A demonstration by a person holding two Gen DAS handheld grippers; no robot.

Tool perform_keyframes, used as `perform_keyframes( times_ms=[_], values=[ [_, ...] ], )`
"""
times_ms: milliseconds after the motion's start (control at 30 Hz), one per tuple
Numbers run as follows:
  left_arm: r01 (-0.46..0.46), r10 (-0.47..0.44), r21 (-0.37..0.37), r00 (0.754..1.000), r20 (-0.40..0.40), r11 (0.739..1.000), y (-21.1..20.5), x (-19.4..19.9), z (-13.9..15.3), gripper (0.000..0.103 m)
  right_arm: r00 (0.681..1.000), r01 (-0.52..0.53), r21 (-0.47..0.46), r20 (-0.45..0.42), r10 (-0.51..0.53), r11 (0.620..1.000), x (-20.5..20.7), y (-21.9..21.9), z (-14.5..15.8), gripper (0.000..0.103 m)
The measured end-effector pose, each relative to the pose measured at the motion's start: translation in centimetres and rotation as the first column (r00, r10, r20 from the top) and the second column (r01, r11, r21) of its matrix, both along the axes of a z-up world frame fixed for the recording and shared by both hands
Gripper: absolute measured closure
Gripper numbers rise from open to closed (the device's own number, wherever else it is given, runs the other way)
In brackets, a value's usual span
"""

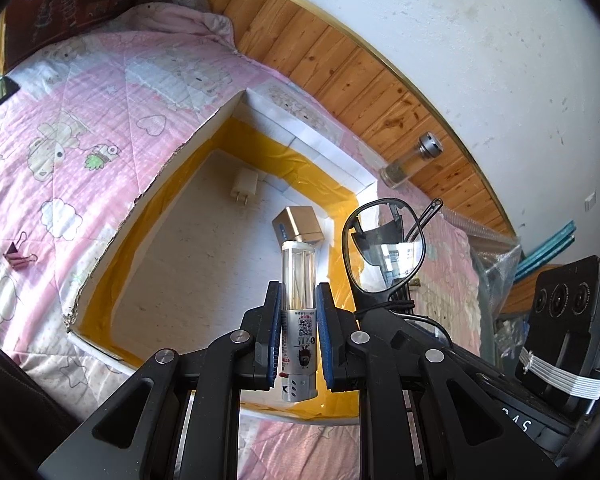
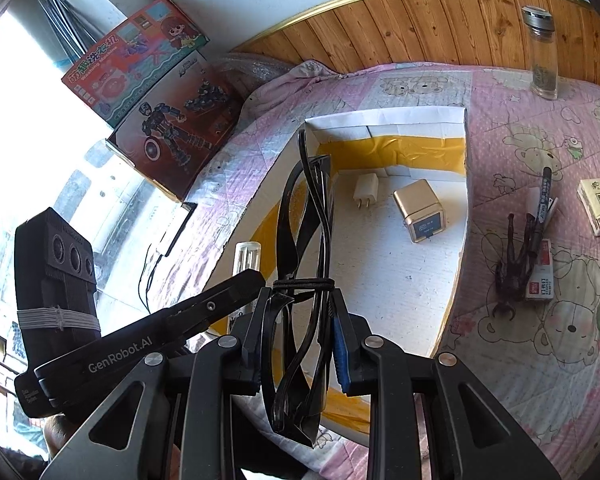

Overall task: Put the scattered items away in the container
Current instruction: 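Carry the glasses with the right gripper while the left gripper carries the vial toward the box, then lower the black glasses and glass vial into the yellow-lined box with both grippers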

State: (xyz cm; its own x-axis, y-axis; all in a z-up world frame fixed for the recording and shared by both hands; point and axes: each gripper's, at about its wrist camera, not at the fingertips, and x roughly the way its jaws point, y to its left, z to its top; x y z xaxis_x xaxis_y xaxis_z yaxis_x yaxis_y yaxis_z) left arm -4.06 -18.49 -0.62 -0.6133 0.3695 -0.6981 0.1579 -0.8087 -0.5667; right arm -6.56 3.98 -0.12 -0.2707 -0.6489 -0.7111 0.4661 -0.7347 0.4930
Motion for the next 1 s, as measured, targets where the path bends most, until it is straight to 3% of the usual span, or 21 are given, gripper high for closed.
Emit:
perform_keyframes(
  times_ms=[1000],
  values=[
    [-0.074,0.070,0.069,0.996,0.060,0.995,-3.6,-0.8,-1.8,0.086,0.994,-0.040,0.062,0.107,0.034,0.997,-5.9,-6.6,-2.0,0.075]
  ],
)
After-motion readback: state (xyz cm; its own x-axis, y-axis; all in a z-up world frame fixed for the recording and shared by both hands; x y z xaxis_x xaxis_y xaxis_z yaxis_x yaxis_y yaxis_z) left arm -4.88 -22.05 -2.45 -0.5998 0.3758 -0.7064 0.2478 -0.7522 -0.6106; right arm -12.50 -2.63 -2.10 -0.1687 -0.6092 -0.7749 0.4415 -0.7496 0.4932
